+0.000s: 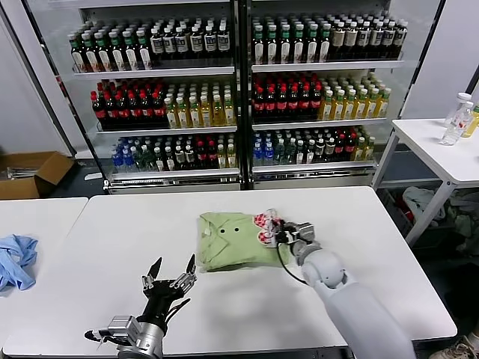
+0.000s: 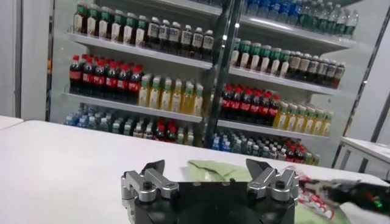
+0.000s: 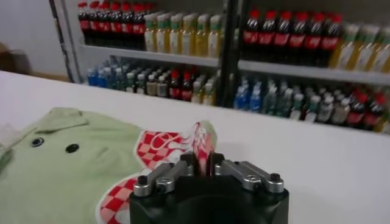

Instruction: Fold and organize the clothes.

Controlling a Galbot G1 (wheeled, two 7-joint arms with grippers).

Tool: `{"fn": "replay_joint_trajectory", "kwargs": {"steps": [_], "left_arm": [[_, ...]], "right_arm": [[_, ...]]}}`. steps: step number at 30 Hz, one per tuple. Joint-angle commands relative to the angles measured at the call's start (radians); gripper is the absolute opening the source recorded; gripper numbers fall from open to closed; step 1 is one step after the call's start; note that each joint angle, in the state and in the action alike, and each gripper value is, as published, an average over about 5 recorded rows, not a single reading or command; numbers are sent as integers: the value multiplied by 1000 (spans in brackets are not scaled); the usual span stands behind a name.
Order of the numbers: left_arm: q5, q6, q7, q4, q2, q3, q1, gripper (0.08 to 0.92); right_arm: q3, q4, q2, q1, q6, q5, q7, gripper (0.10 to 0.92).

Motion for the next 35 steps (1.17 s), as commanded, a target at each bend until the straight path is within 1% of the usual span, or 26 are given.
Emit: {"fn": "replay_joint_trajectory", "kwargs": {"steps": [1, 6, 9, 15, 18, 22, 35], "left_arm": [[58, -14, 2, -13, -3, -3, 15, 823], [95, -33, 2, -37, 2, -14, 38, 823], [111, -39, 3, -51, 4, -20, 50, 823], [162, -56, 1, -74, 11, -31, 75, 823], [169, -61, -1, -84, 15, -39, 89, 823], [182, -65, -3, -97, 15, -44, 106, 822], [219, -79, -6, -105, 7, -52, 134, 823]], "right_arm": [[157, 275, -119, -221, 110, -137, 30, 338], [318, 527, -139, -516, 159, -153, 41, 468], [396, 624, -129, -656, 188, -158, 49, 555], [450, 705, -91, -777, 217, -155, 73, 728], [446, 727, -81, -786, 215, -162, 74, 795], [442, 744, -72, -797, 214, -170, 78, 821], [437, 758, -55, -807, 208, -183, 92, 823]]}}
